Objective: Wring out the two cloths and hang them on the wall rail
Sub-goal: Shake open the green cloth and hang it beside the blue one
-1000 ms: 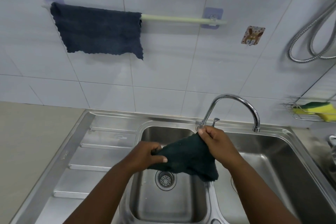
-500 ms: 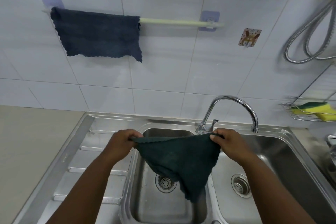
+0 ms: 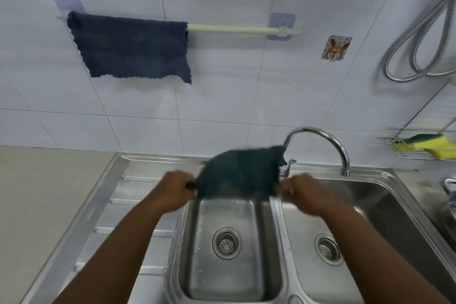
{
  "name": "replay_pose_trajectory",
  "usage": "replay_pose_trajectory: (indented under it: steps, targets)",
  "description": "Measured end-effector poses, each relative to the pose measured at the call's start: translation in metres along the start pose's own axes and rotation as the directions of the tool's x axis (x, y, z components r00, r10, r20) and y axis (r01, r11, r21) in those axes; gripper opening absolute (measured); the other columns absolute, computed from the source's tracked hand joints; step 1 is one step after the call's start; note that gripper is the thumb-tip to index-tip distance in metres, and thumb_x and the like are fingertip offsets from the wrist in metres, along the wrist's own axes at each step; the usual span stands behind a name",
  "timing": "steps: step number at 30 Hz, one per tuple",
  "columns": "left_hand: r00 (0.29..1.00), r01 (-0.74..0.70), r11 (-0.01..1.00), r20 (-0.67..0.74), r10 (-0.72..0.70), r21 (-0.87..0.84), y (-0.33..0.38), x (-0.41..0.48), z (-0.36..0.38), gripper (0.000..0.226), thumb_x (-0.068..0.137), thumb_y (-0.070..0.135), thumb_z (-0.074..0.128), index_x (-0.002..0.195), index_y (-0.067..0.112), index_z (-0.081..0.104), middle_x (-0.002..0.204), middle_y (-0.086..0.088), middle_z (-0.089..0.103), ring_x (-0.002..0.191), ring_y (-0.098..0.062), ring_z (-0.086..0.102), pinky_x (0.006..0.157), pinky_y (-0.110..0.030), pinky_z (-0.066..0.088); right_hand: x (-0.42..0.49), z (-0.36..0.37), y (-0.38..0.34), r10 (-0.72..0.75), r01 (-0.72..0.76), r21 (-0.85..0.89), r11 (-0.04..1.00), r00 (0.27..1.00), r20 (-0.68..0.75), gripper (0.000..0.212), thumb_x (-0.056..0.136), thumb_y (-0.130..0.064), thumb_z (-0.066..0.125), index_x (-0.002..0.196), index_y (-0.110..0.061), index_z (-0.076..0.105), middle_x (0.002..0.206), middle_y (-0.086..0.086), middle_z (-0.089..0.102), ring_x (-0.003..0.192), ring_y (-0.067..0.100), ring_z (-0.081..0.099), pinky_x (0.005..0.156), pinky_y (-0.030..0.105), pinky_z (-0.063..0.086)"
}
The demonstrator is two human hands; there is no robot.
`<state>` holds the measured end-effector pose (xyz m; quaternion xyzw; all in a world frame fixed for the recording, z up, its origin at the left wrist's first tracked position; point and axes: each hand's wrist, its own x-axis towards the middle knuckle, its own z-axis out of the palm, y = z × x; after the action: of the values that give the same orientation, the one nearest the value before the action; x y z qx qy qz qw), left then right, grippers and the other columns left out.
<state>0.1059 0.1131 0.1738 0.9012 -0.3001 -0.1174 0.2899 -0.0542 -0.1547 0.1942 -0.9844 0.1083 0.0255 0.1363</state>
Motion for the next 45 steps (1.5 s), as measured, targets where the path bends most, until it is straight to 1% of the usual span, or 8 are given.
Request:
replay_pose_trajectory:
  steps: [6, 15, 19, 23, 26, 28, 40, 45]
  targets:
    - [0.979, 0.194, 0.934, -0.005, -0.205, -0.301, -0.030, 0.003, 0.003, 0.014, 0.085, 0.009, 0.069, 0.081, 0.021, 0.071, 0.086, -0.001, 0.072, 0.082, -0.017, 0.069, 0.079, -0.034, 0.058, -0.004, 0.016, 0.026, 0.242, -0.196, 0.309, 0.931, 0.963, -0.118, 0.016, 0.092, -0.023, 0.063, 0.100, -0.022, 0.076, 0.084, -0.006, 0.068, 0.081, 0.013, 0.061, 0.063, 0.008, 0.034]
    - [0.988, 0.135, 0.844, 0.010, -0.152, -0.519, -0.012, 0.004, -0.028, 0.015, 0.096, 0.018, 0.057, 0.096, 0.016, 0.072, 0.097, -0.007, 0.071, 0.093, -0.024, 0.069, 0.084, -0.035, 0.060, 0.001, -0.011, 0.009, 0.359, -0.212, 0.878, 0.429, 0.932, 0.049, 0.015, 0.095, -0.009, 0.059, 0.091, -0.007, 0.073, 0.091, 0.019, 0.070, 0.077, 0.031, 0.072, 0.081, 0.055, 0.058]
    - [0.936, -0.005, 0.937, -0.332, -0.119, -0.348, 0.006, 0.001, -0.046, 0.020, 0.096, 0.023, 0.056, 0.105, 0.013, 0.071, 0.095, -0.004, 0.073, 0.086, -0.015, 0.068, 0.084, -0.029, 0.055, -0.002, -0.038, -0.006, 0.337, -0.033, 0.800, 0.599, 0.917, -0.215, 0.015, 0.092, -0.008, 0.061, 0.095, -0.012, 0.075, 0.091, 0.008, 0.075, 0.081, 0.023, 0.074, 0.090, 0.043, 0.056]
    - [0.651, -0.327, 0.944, -0.736, 0.187, -0.049, 0.017, -0.018, -0.041, 0.018, 0.094, 0.020, 0.060, 0.102, 0.013, 0.074, 0.094, 0.007, 0.072, 0.083, 0.003, 0.064, 0.081, -0.014, 0.050, -0.015, -0.043, -0.021, 0.073, 0.201, 0.228, 0.953, 0.580, -0.812, 0.020, 0.093, -0.014, 0.059, 0.107, -0.014, 0.073, 0.108, -0.004, 0.070, 0.107, 0.011, 0.061, 0.099, 0.021, 0.042]
    - [0.984, -0.135, 0.990, -0.109, 0.139, 0.037, -0.014, -0.015, -0.011, 0.023, 0.092, 0.034, 0.061, 0.086, 0.017, 0.075, 0.084, 0.001, 0.074, 0.075, -0.009, 0.066, 0.082, -0.032, 0.055, -0.013, 0.002, 0.000, 0.089, -0.083, 0.043, 0.996, 0.978, -0.191, 0.019, 0.093, -0.031, 0.058, 0.095, -0.022, 0.075, 0.100, 0.000, 0.072, 0.101, 0.019, 0.062, 0.085, 0.024, 0.047]
    - [0.966, -0.014, 0.991, 0.258, -0.022, 0.134, -0.032, -0.019, 0.004, 0.023, 0.093, 0.036, 0.058, 0.077, 0.024, 0.070, 0.075, 0.006, 0.068, 0.075, -0.011, 0.066, 0.077, -0.030, 0.054, -0.018, 0.029, 0.017, 0.169, -0.174, 0.035, 0.984, 0.979, 0.111, 0.015, 0.090, -0.033, 0.063, 0.086, -0.027, 0.076, 0.082, -0.004, 0.072, 0.084, 0.018, 0.067, 0.073, 0.029, 0.050]
    - [0.994, 0.090, 0.975, 0.085, -0.074, -0.202, -0.031, -0.011, -0.030, 0.008, 0.087, 0.019, 0.069, 0.095, 0.017, 0.070, 0.091, 0.000, 0.073, 0.087, -0.016, 0.068, 0.082, -0.036, 0.056, -0.013, -0.003, 0.010, 0.430, -0.227, 0.796, 0.562, 0.901, -0.046, 0.007, 0.090, -0.011, 0.065, 0.089, -0.014, 0.072, 0.059, 0.023, 0.068, 0.051, 0.032, 0.064, 0.060, 0.038, 0.057]
    - [0.983, 0.136, 0.930, -0.069, -0.169, -0.340, -0.031, -0.007, -0.035, 0.008, 0.089, 0.012, 0.066, 0.094, 0.014, 0.072, 0.090, -0.005, 0.074, 0.083, -0.018, 0.071, 0.085, -0.036, 0.057, -0.015, -0.020, 0.003, 0.337, -0.221, 0.751, 0.622, 0.942, -0.002, 0.019, 0.087, 0.005, 0.060, 0.088, -0.009, 0.072, 0.066, 0.017, 0.073, 0.065, 0.032, 0.072, 0.071, 0.041, 0.061]
